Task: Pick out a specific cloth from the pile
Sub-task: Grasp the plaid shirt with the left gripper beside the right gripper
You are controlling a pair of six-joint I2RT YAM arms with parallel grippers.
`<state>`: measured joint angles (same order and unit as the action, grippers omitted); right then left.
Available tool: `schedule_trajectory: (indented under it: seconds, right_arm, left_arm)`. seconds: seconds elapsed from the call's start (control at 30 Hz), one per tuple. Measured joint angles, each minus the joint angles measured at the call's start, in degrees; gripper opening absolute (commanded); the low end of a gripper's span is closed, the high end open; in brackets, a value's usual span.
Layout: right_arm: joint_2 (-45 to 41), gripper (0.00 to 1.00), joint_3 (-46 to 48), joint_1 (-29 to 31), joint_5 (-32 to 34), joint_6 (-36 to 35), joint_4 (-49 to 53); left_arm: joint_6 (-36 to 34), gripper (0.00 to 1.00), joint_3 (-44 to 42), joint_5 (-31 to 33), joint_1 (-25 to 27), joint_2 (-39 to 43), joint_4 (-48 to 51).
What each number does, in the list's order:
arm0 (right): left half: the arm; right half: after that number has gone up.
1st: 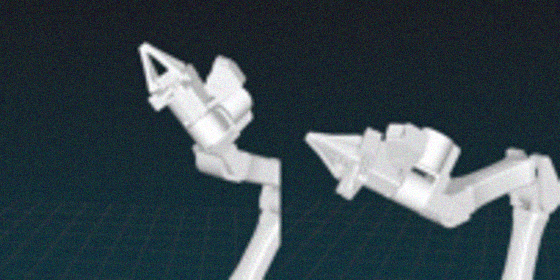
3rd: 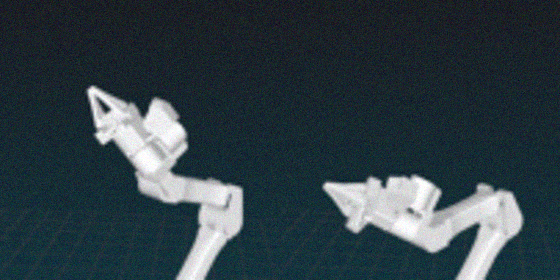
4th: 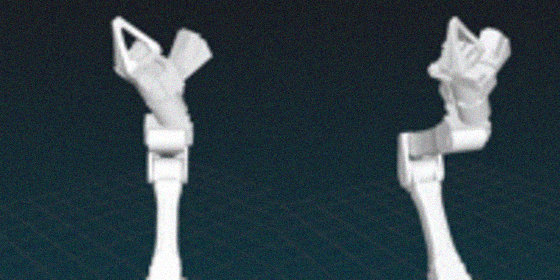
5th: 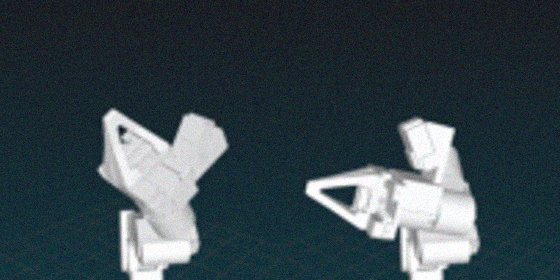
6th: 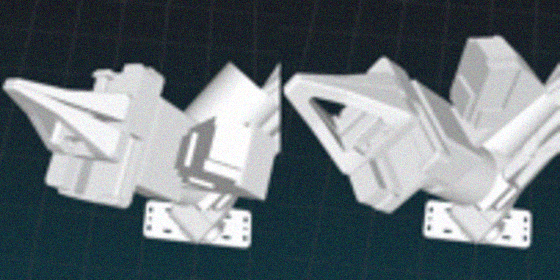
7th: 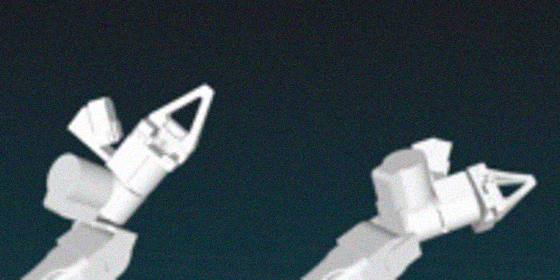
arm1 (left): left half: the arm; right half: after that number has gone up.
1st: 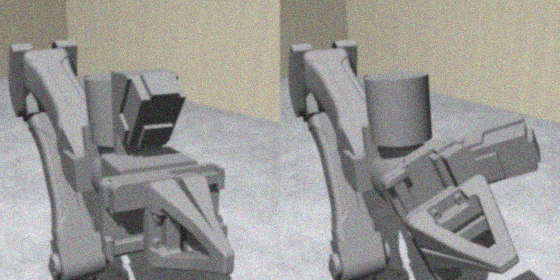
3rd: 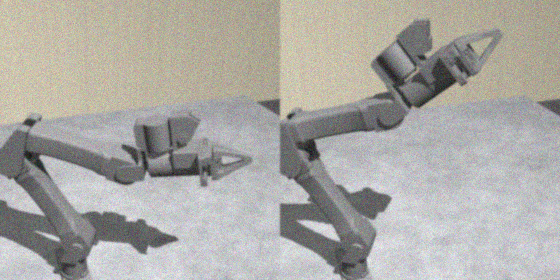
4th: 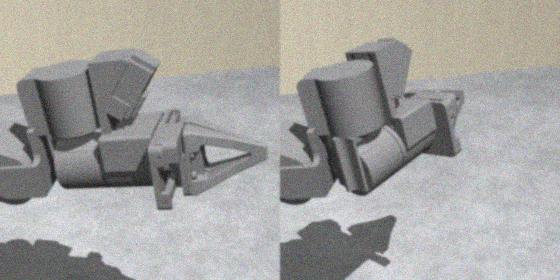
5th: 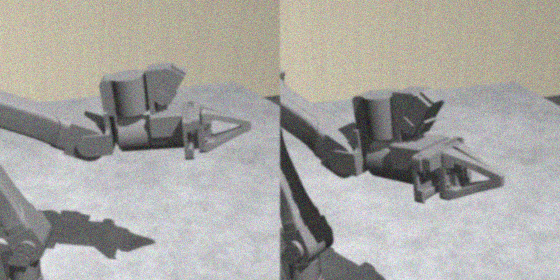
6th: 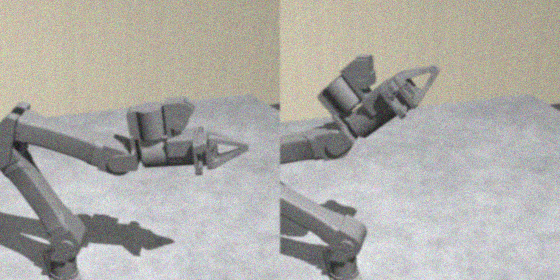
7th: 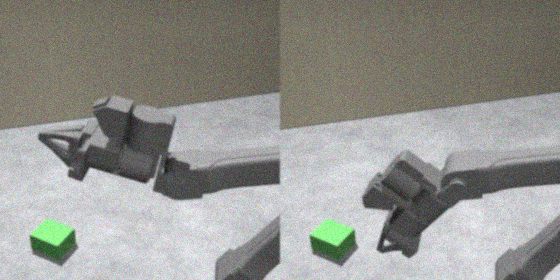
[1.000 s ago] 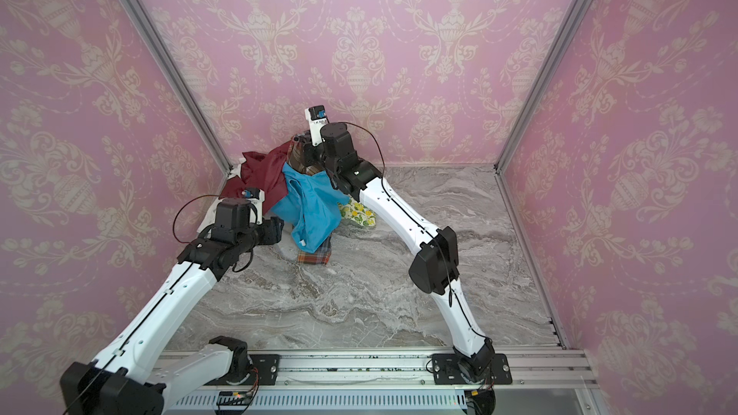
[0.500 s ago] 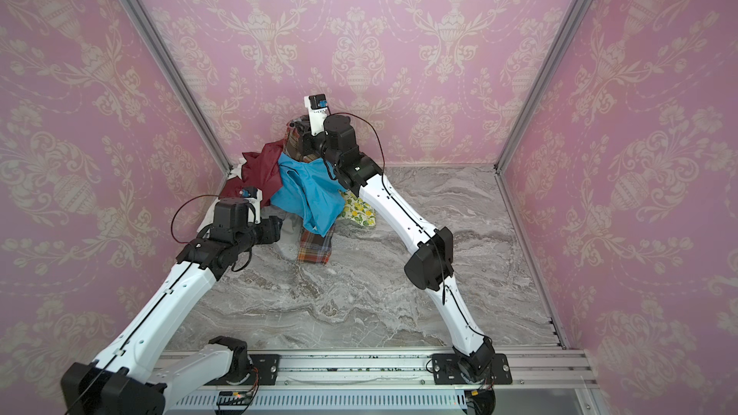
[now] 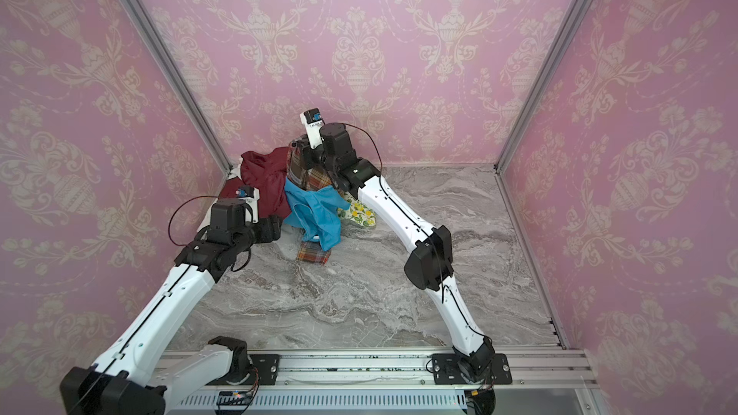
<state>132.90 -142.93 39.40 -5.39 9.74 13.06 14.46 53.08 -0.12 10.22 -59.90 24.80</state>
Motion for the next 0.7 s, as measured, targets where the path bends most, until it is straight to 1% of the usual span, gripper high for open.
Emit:
schedule_trajectory:
  seconds: [0.1, 0.17, 0.33, 0.47, 0.6, 0.7]
  right_arm:
    - [-1.5, 0.00, 2.6, 0.1, -0.7, -2.0, -0.7]
    - [-3.4, 0.00, 5.6, 0.1, -1.4, -2.8, -1.8]
    - [-6.4, 0.00, 9.7, 0.1, -3.0, -4.2, -4.9]
    - [-6.7, 0.00, 10.6, 0.1, -3.4, -4.2, -6.9]
    - [-8.1, 0.00, 15.1, 0.1, -3.5, -3.2, -9.6]
    - [-9.1, 0.00, 17.1, 0.1, -3.7, -1.5, -10.0]
  left_arm:
    - [0.6, 0.80, 0.0, -1.1, 0.0, 1.1, -1.2]
    - [1.1, 0.82, 0.2, -1.6, 0.0, 1.4, -1.7]
    - [1.3, 0.87, 2.2, -4.3, 0.0, 1.2, -2.6]
    - [1.3, 0.89, 4.2, -7.0, 0.0, 0.1, -5.4]
    - [0.9, 0.90, 6.2, -9.8, 0.0, -2.8, -9.7]
    - [-0.7, 0.90, 7.2, -11.8, 0.0, -5.5, -14.0]
